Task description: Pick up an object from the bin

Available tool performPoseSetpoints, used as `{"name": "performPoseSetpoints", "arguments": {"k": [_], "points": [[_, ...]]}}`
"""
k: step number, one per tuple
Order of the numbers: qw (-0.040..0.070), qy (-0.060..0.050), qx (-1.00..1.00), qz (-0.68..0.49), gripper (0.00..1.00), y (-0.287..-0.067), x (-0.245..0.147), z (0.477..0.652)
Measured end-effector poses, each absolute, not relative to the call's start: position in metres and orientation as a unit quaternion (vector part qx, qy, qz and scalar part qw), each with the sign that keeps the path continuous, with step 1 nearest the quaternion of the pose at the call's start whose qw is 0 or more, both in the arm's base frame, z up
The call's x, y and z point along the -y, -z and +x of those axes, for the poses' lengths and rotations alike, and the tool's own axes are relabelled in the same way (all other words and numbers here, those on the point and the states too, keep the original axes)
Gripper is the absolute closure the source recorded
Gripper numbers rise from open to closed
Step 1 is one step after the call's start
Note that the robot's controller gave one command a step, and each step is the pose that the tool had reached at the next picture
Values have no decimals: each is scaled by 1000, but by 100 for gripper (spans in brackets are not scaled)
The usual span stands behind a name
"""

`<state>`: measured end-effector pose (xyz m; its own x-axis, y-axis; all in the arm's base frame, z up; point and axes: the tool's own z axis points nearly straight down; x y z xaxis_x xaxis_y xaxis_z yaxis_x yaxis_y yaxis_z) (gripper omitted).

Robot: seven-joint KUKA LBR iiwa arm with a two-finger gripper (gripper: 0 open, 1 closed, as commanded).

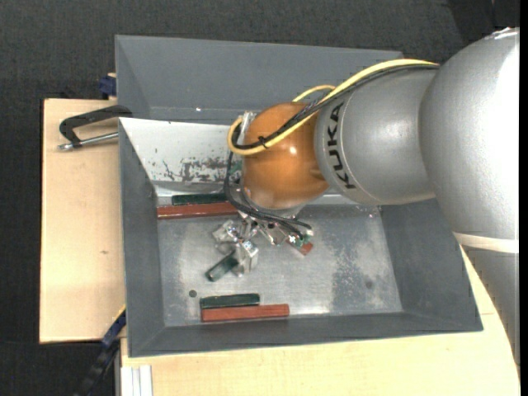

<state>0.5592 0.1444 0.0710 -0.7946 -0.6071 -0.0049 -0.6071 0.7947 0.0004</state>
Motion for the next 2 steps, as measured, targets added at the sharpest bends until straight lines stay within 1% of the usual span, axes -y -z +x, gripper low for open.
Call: {"name": "performPoseSetpoints", "arguments": {"k": [1,2], "points": [[2,-1,-947,-320,100,-71,-144,559],[5,0,-940,-341,100,-220,-126,590]]}}
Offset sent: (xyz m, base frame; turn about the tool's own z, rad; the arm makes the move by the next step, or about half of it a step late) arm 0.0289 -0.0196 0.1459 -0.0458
